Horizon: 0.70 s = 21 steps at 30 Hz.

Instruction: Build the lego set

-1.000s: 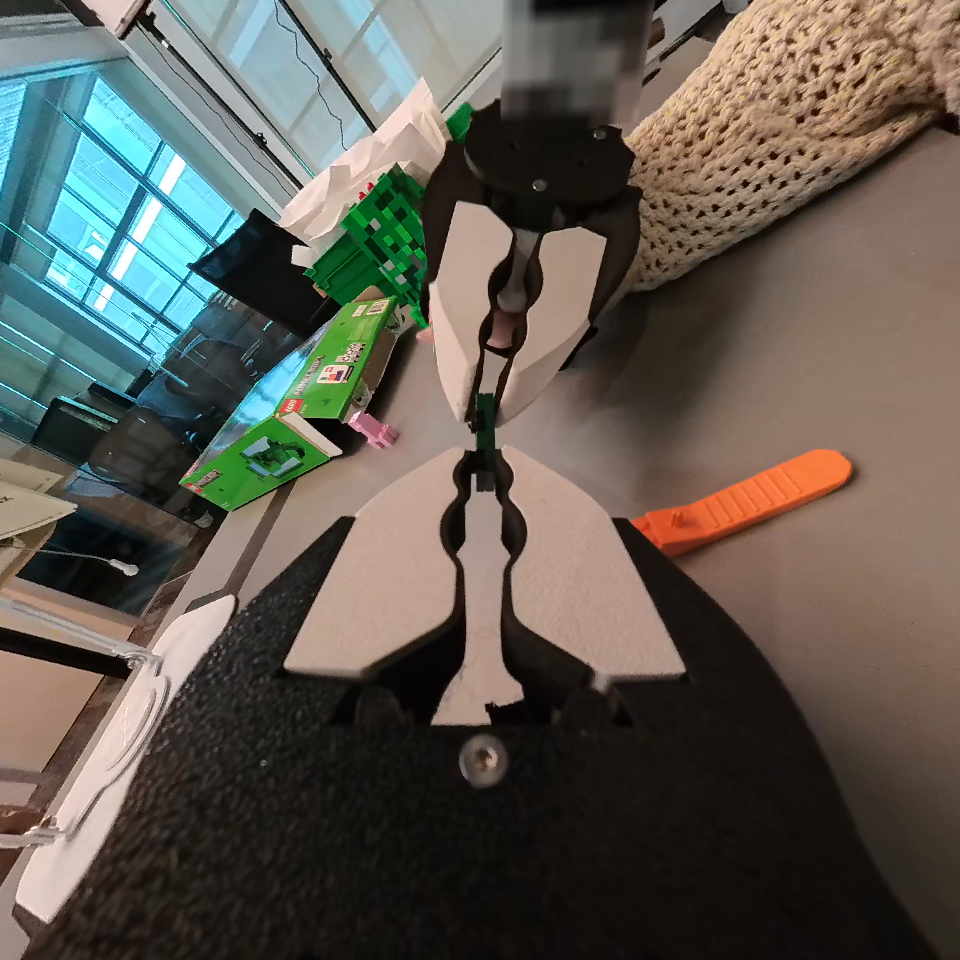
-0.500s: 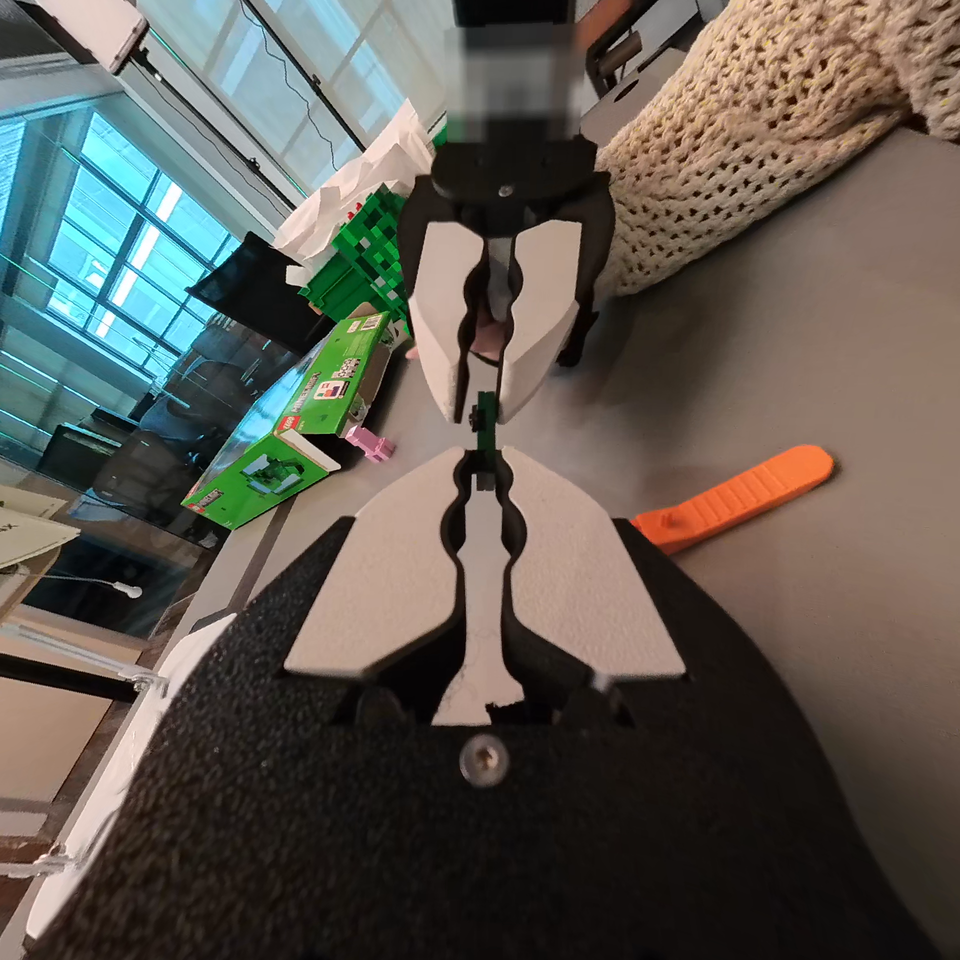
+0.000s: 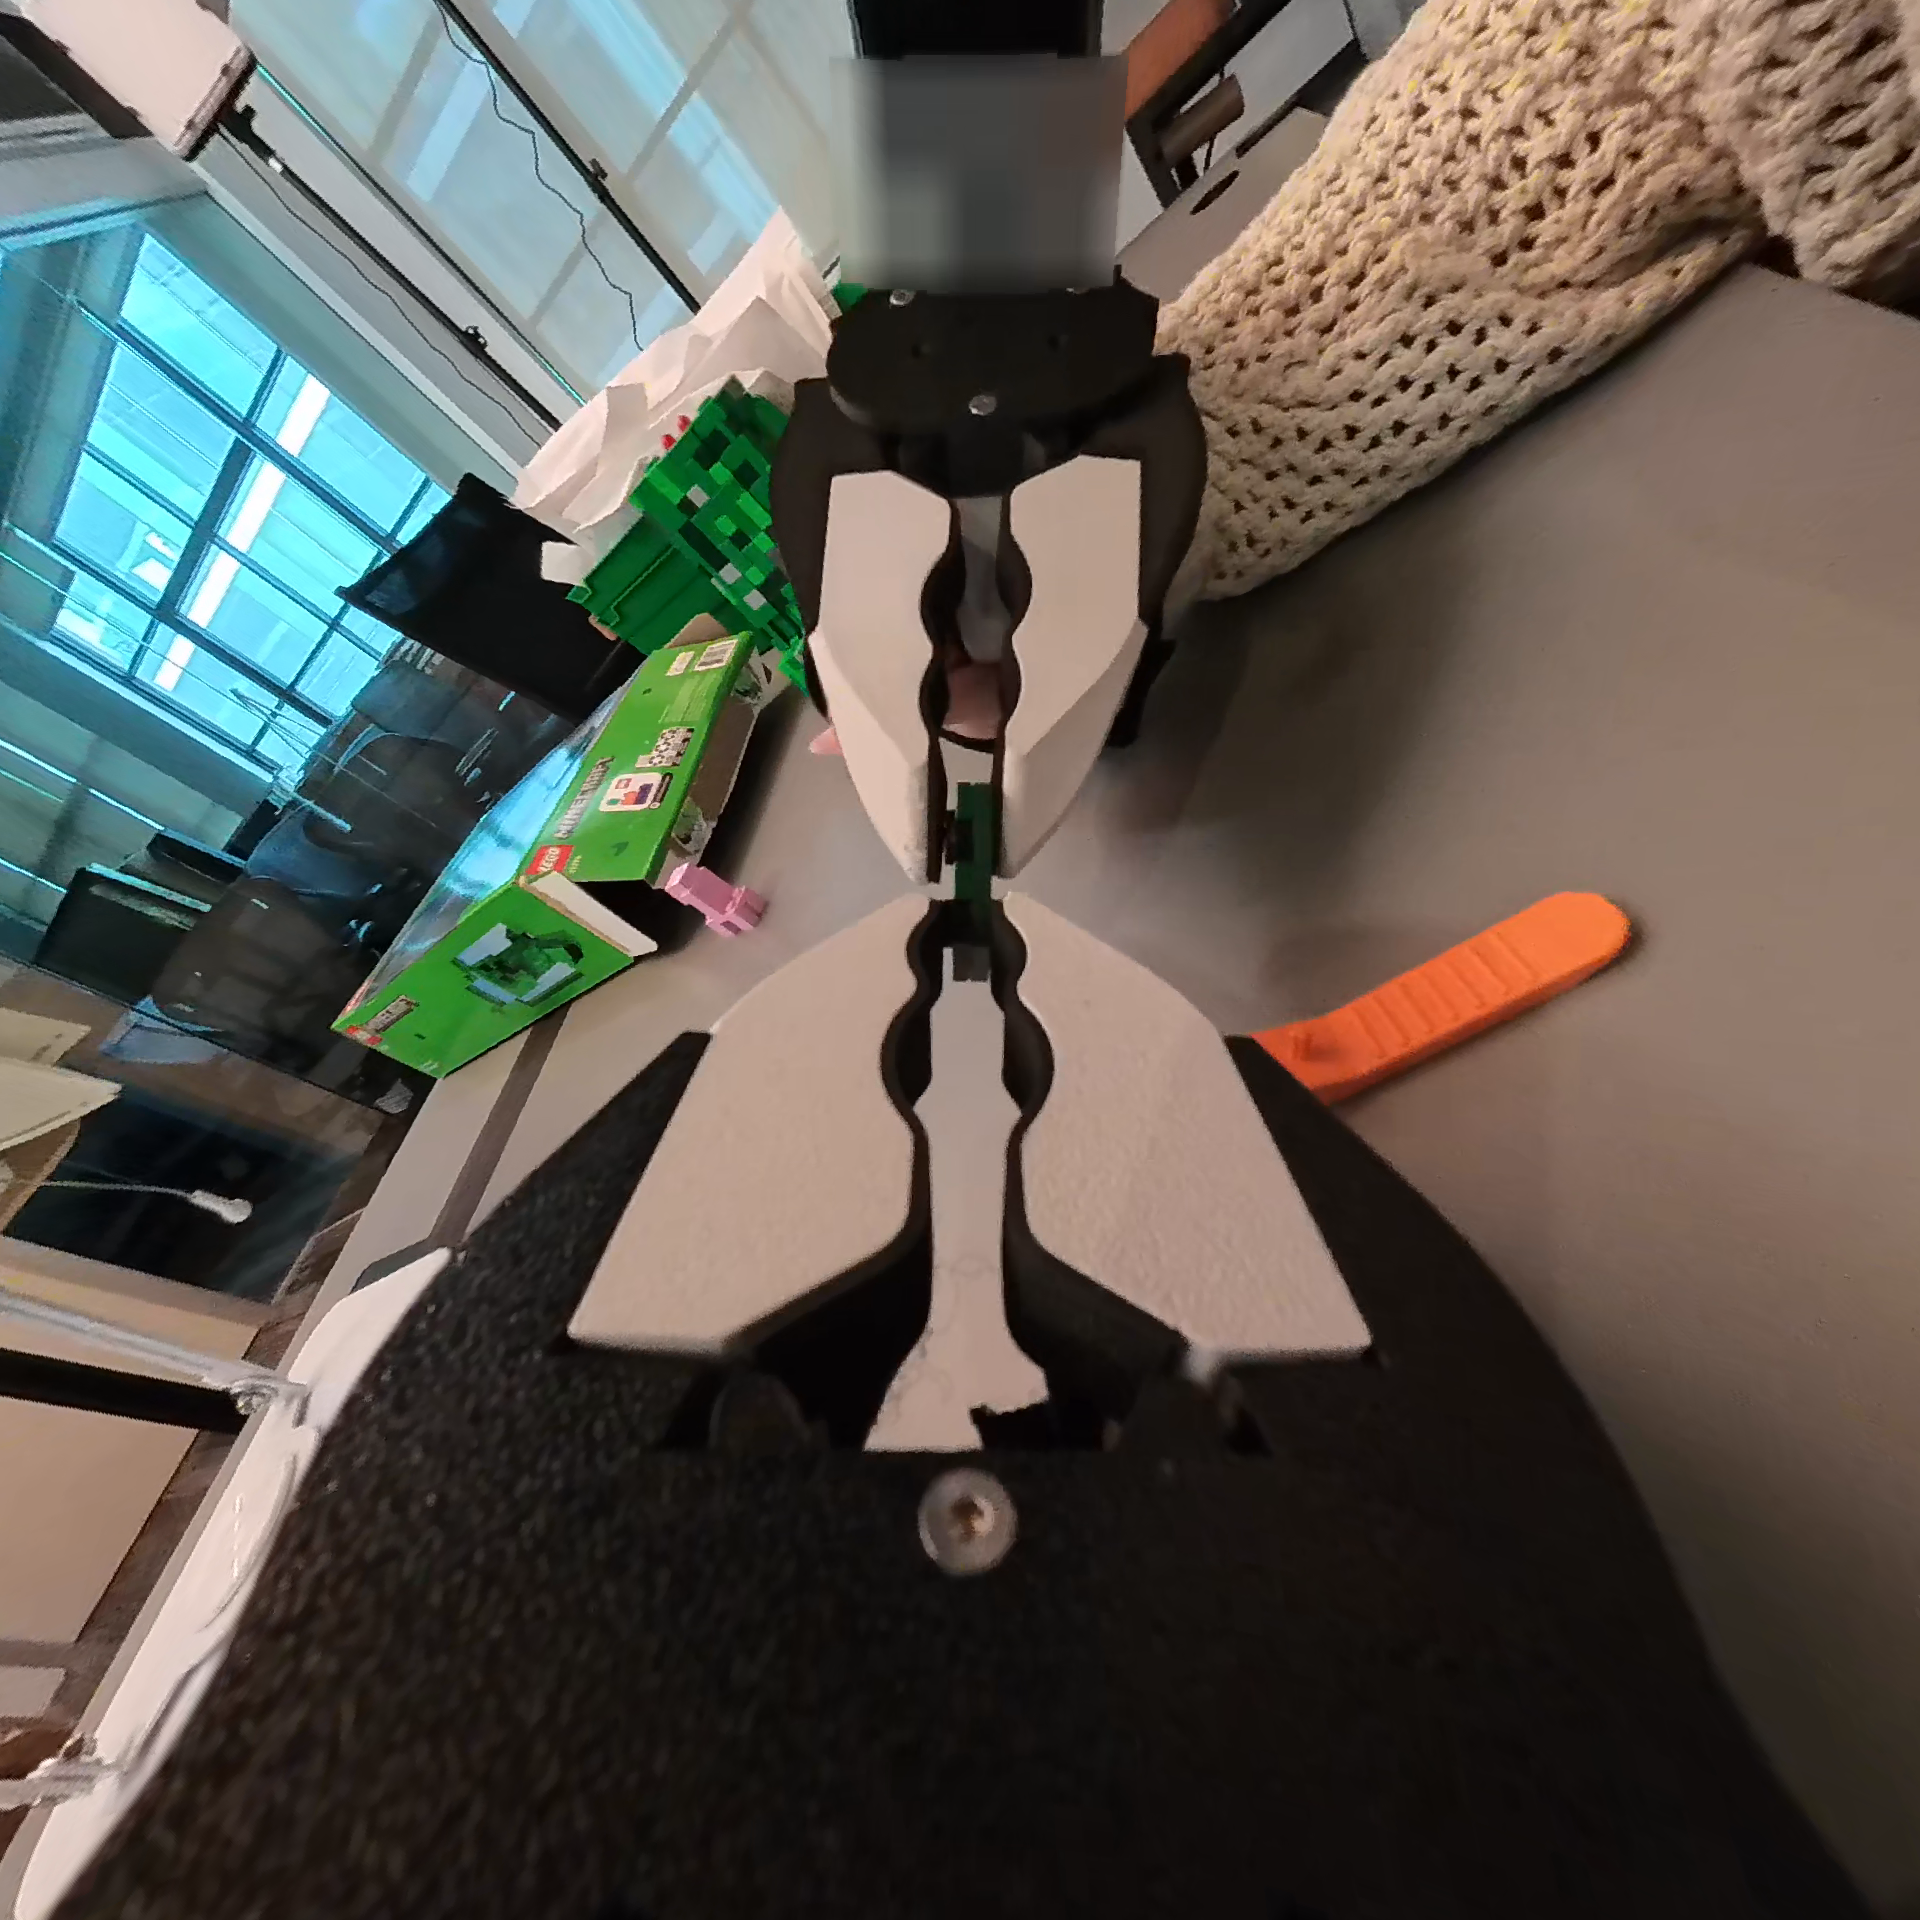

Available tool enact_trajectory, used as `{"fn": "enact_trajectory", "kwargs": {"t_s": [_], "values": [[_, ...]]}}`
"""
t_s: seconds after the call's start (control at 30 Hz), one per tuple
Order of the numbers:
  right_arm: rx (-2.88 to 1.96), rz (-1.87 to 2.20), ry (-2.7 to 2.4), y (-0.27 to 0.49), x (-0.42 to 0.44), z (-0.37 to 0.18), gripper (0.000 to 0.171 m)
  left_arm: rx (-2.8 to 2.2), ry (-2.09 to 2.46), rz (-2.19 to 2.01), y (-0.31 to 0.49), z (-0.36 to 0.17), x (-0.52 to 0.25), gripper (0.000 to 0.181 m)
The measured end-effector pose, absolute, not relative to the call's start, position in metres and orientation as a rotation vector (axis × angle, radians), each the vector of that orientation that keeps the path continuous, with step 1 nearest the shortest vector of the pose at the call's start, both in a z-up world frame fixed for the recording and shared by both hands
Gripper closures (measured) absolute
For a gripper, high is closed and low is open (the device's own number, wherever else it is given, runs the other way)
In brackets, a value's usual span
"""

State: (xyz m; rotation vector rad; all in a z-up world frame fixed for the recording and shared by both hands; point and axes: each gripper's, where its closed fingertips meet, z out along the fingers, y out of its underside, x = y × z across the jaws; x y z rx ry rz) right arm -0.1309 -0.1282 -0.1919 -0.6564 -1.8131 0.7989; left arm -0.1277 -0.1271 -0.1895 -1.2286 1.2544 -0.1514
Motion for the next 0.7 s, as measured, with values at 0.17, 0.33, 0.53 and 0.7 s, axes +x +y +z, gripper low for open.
{"fn": "enact_trajectory", "kwargs": {"t_s": [0.17, 0.33, 0.53, 0.7], "values": [[-0.66, 0.676, -1.815, -0.123, -0.137, -0.194, 0.162, -1.257, 1.23, -0.15, -0.123, -0.19, -0.134, 0.173], [-0.659, 0.594, -1.847, -0.121, -0.137, -0.196, 0.162, -1.28, 1.223, -0.184, -0.122, -0.193, -0.135, 0.173], [-0.732, 0.535, -1.85, -0.115, -0.14, -0.196, 0.163, -1.299, 1.181, -0.145, -0.115, -0.192, -0.139, 0.169], [-0.784, 0.53, -1.895, -0.113, -0.14, -0.204, 0.163, -1.264, 1.253, 0.055, -0.111, -0.2, -0.134, 0.17]]}}
